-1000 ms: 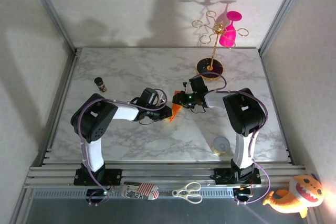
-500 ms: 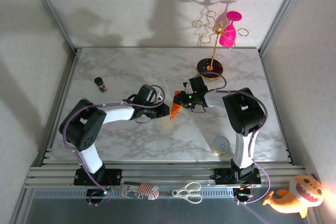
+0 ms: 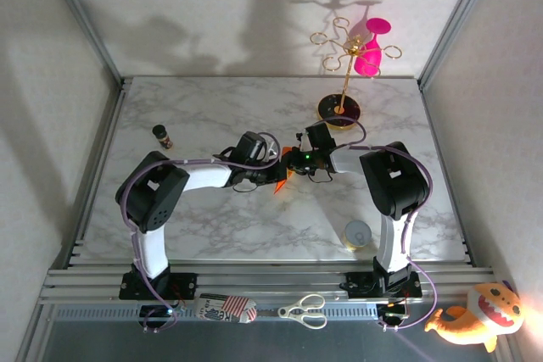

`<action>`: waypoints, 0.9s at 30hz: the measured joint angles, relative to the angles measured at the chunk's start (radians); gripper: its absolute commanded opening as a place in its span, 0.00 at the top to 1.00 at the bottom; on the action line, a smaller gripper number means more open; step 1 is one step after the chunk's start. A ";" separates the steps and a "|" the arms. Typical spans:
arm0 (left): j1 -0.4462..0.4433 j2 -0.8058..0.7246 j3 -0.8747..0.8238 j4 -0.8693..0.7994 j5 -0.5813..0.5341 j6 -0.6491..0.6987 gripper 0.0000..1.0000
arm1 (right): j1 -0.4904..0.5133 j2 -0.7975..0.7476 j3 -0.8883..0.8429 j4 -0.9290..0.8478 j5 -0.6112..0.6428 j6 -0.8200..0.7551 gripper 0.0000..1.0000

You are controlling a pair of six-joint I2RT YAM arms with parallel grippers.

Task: Fold a paper plane with a square sheet of paper (pick it up from the middle)
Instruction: Fold the wing for the fifth time at the center of the table.

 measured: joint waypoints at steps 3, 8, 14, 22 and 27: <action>-0.001 0.016 0.000 -0.007 0.000 0.002 0.90 | 0.000 0.001 0.002 -0.004 0.002 0.000 0.77; -0.006 0.031 0.000 -0.007 0.000 0.005 0.91 | 0.000 0.003 0.006 -0.010 0.002 0.000 0.77; -0.006 0.033 0.000 -0.007 0.000 0.005 0.91 | 0.000 0.004 0.006 -0.011 0.001 0.000 0.77; -0.006 0.038 -0.007 -0.007 0.000 0.005 0.92 | 0.000 0.007 0.014 -0.021 0.001 0.000 0.77; -0.006 0.040 -0.016 -0.010 0.000 0.005 0.93 | 0.000 0.011 0.024 -0.040 0.003 0.001 0.78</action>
